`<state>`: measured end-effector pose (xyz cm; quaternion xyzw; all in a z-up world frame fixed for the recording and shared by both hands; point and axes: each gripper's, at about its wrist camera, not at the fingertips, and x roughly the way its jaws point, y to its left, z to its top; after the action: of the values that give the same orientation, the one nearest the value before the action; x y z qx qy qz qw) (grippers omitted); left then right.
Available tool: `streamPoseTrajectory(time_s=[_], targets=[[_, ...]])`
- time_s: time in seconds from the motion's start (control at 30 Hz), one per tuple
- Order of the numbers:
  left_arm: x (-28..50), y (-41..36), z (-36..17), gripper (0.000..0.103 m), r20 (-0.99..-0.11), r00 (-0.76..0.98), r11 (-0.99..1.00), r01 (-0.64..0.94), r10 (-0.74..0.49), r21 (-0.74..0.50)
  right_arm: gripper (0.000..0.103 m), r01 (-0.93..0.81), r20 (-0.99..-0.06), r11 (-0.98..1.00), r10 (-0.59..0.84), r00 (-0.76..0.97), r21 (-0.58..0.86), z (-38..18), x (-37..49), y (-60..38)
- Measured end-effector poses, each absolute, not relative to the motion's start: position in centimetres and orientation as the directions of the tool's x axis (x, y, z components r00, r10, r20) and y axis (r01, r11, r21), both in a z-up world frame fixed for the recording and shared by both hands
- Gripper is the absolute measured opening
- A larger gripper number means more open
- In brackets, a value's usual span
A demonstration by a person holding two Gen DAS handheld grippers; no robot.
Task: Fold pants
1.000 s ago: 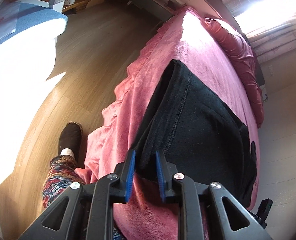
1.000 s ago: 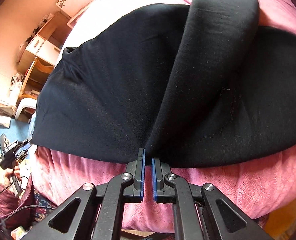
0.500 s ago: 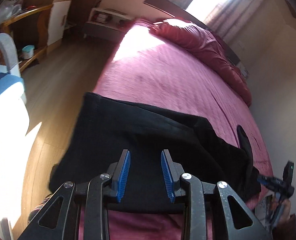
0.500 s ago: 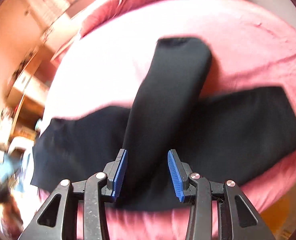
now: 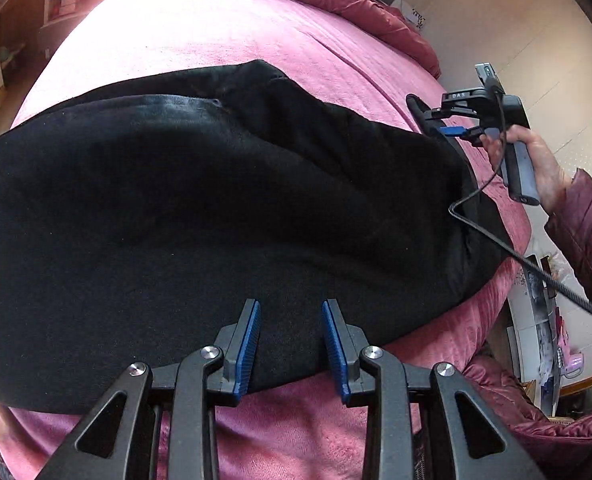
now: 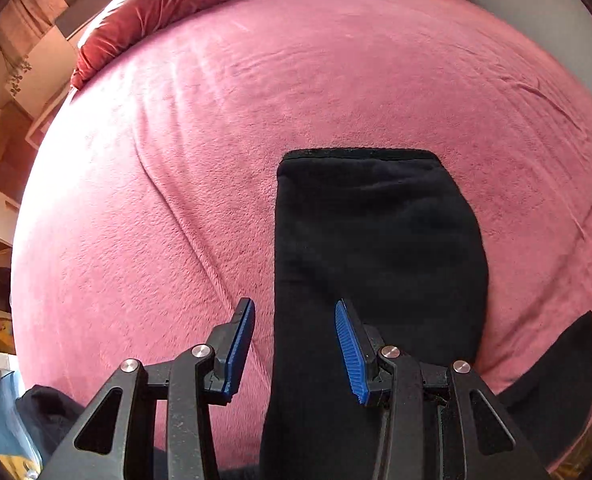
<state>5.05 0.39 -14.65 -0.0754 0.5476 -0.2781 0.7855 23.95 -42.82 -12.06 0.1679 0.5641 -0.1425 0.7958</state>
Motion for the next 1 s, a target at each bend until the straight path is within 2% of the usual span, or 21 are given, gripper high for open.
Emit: streamPoseTrajectory(time_s=[0.13, 0.17, 0.23, 0.43, 0.7, 0.87, 1.0], targets=[[5.5, 0.2, -15.3, 0.032, -0.820, 0.234, 0.835, 0.333, -0.523, -0.437, 0.043, 0.404, -0.964, 0.915, -0.093, 0.251, 0.017, -13.9, 25.7, -42.4], [5.6, 0.3, -15.3, 0.032, -0.819, 0.234, 0.835, 0.331, -0.523, -0.439, 0.028, 0.389, -0.963, 0.921, -0.121, 0.241, -0.018, -13.9, 25.9, -42.1], [5.6, 0.2, -15.5, 0.032, -0.819, 0.235, 0.836, 0.330, -0.523, -0.439, 0.008, 0.356, -0.958, 0.933, -0.145, 0.248, -0.049, -13.5, 25.7, -41.5], [6.2, 0.8, -15.5, 0.032, -0.813, 0.231, 0.831, 0.320, -0.535, -0.456, 0.006, 0.375, -0.905, 0.925, -0.100, 0.414, 0.069, -8.2, 21.0, -43.3], [6.0, 0.8, -15.2, 0.032, -0.813, 0.246, 0.835, 0.326, -0.527, -0.443, 0.006, 0.474, -0.762, 0.805, -0.042, 0.646, 0.357, -0.9, 8.3, -50.7], [5.5, 0.4, -15.0, 0.032, -0.816, 0.250, 0.838, 0.330, -0.522, -0.435, 0.006, 0.570, -0.739, 0.686, -0.070, 0.670, 0.452, -2.4, -0.9, -55.6], [5.4, -0.1, -14.7, 0.032, -0.823, 0.246, 0.842, 0.333, -0.511, -0.423, 0.006, 0.641, -0.756, 0.567, -0.048, 0.653, 0.517, -7.2, -5.6, -58.4]])
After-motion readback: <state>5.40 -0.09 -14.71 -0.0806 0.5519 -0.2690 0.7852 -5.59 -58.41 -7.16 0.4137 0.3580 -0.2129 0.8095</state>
